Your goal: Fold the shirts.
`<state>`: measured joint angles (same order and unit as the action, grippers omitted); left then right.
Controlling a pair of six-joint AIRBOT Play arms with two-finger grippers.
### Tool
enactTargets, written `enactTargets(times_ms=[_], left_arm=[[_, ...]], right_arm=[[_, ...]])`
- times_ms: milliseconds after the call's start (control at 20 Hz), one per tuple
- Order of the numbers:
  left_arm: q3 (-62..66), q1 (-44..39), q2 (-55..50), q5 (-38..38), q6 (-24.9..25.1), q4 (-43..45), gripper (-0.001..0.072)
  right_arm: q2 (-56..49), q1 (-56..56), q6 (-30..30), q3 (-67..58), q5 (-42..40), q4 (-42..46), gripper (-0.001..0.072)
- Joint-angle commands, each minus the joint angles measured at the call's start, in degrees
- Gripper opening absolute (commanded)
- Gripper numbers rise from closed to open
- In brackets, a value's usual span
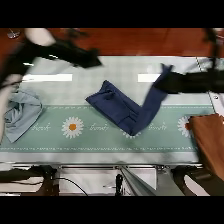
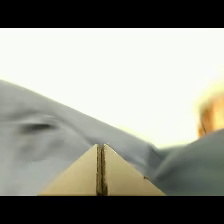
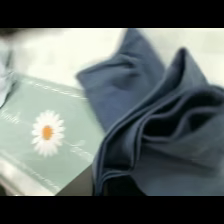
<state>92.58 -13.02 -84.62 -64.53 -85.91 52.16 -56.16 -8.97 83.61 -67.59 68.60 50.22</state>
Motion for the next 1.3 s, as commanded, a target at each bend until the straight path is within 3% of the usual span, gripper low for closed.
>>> enactTargets(times_ms=[0, 250, 500, 550, 600, 700, 850, 950, 1000, 1100, 1250], left_arm=[[-5.1, 13.6, 14.5, 0.0, 0.7, 5.3, 0.0026], [-23.5, 18.8, 37.3, 4.3, 2.9, 5.3, 0.0027], [-39.9, 18.3, 46.6, 7.0, 2.7, 4.5, 0.0027], [-42.1, 18.3, 46.5, 7.0, 2.7, 3.2, 0.0027], [-44.3, 18.3, 46.2, 7.6, 2.7, 2.2, 0.0027], [-47.1, 18.4, 45.6, 8.8, 2.7, 1.7, 0.0027], [-47.7, 18.4, 44.8, 9.3, 3.0, 1.9, 0.0027], [-47.7, 18.4, 44.8, 10.0, 3.0, 2.0, 0.0027], [-47.7, 18.4, 44.8, 10.0, 3.0, 2.0, 0.0027], [-47.8, 18.4, 44.8, 10.0, 3.0, 2.0, 0.0027], [-48.9, 18.3, 44.8, 10.0, 3.0, 2.0, 0.0027]], right_arm=[[-16.7, -12.0, 0.4, -10.4, -6.0, 0.1, 0.0020], [-39.6, -17.7, 2.8, -26.8, -8.1, 0.1, 0.0021], [-52.0, -18.0, 6.6, -35.8, -9.8, -0.7, 0.0024], [-53.4, -18.0, 6.8, -36.7, -9.5, -1.8, 0.0272], [-54.0, -18.0, 6.2, -37.2, -9.0, -3.2, 0.0633], [-53.1, -16.2, 5.9, -38.5, -4.1, -4.4, 0.0630], [-46.4, -9.2, 5.7, -39.7, 11.9, -1.1, 0.0629], [-38.5, -5.0, 5.7, -39.2, 22.0, 11.0, 0.0629], [-33.2, -3.8, 5.7, -36.7, 23.3, 18.4, 0.0629], [-19.1, -1.9, 9.3, -23.4, 15.1, 28.8, 0.0629], [4.5, -0.5, 24.1, 11.7, -11.5, 29.7, 0.0629]])
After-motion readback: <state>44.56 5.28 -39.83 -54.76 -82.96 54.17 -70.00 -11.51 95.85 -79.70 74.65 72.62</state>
